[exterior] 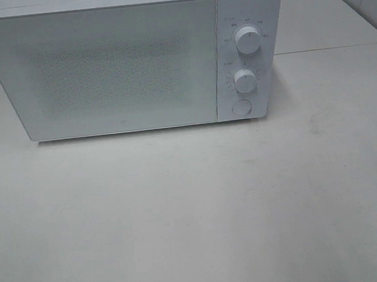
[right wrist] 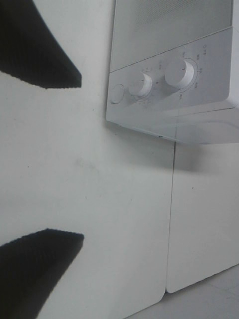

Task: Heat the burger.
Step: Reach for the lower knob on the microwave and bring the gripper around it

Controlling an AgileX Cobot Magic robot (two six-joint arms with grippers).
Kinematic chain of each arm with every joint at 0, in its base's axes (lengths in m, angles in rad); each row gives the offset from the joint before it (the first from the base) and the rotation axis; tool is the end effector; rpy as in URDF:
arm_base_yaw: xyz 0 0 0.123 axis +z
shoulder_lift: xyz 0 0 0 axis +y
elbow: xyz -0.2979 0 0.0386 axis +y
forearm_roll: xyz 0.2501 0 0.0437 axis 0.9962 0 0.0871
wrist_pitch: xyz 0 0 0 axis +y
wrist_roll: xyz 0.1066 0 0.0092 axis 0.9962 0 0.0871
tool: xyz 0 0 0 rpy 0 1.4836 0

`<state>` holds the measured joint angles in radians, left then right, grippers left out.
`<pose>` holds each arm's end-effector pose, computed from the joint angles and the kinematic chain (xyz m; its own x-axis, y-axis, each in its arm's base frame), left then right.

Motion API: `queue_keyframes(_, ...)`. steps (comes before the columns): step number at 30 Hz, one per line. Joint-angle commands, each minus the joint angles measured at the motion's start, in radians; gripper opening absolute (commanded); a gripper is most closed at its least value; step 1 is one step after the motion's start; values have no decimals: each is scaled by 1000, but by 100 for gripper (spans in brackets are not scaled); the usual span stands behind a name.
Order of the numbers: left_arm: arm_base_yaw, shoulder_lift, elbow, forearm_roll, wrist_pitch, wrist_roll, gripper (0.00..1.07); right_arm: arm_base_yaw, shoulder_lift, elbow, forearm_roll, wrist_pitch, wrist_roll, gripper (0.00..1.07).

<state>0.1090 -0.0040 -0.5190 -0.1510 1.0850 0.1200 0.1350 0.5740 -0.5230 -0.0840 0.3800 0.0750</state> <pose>-0.0071 -0.0151 0.2750 -0.4492 -0.0002 -0.8934 0.0321 0.9993 -0.0164 0.1228 0.0133 0.3120 -0.3325 -0.0482 -0.9419 -0.1065 0.9942 -0.0133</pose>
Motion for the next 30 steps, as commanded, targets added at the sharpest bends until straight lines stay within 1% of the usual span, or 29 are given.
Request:
queue_keyframes(1,4,-26,1,-1,-11,-6,100,-6,86,-8,-1,-113,-5,75)
queue_keyframes(6,4,-26,1,-1,-11,-6,100,-6,164,-8,-1,-203,-5,75)
queue_keyframes(7,4,-26,1,-1,-11,-6,100,-6,208,-8,-1,-257,-5,75)
queue_keyframes(9,4,-26,1,-1,-11,-6,100,-6,229,-8,-1,-286,-5,75)
queue_keyframes(11,4,-26,1,-1,-11,-6,100,-6,293,-8,-1,-369,-5,75)
queue_keyframes(14,4,-26,1,-1,-11,-6,100,-6,333,-8,-1,-424,-5,75)
queue_keyframes(15,4,-26,1,-1,-11,-6,100,-6,374,-8,-1,-484,-5,75)
queue_keyframes(17,4,-26,1,-1,-11,-6,100,-6,401,-8,-1,-507,-5,75)
queue_keyframes(19,4,-26,1,-1,-11,-6,100,-6,475,-8,-1,-605,-5,75)
queue_keyframes(22,4,-26,1,-1,-11,-6,100,-6,493,-8,-1,-632,-5,75)
queue_keyframes(23,4,-26,1,-1,-11,-6,100,-5,525,-8,-2,-686,-10,75)
queue_keyframes(25,4,-26,1,-1,-11,-6,100,-3,542,-7,-2,-708,-13,75)
queue_keyframes(26,4,-26,1,-1,-11,-6,100,-3,573,8,-1,-793,-13,75)
queue_keyframes(27,4,-26,1,-1,-11,-6,100,-3,584,20,1,-834,-17,75)
queue_keyframes(28,4,-26,1,-1,-11,-6,100,-3,584,20,1,-834,-17,75)
queue_keyframes(30,4,-26,1,-1,-11,-6,100,-3,636,91,53,-1052,-65,75)
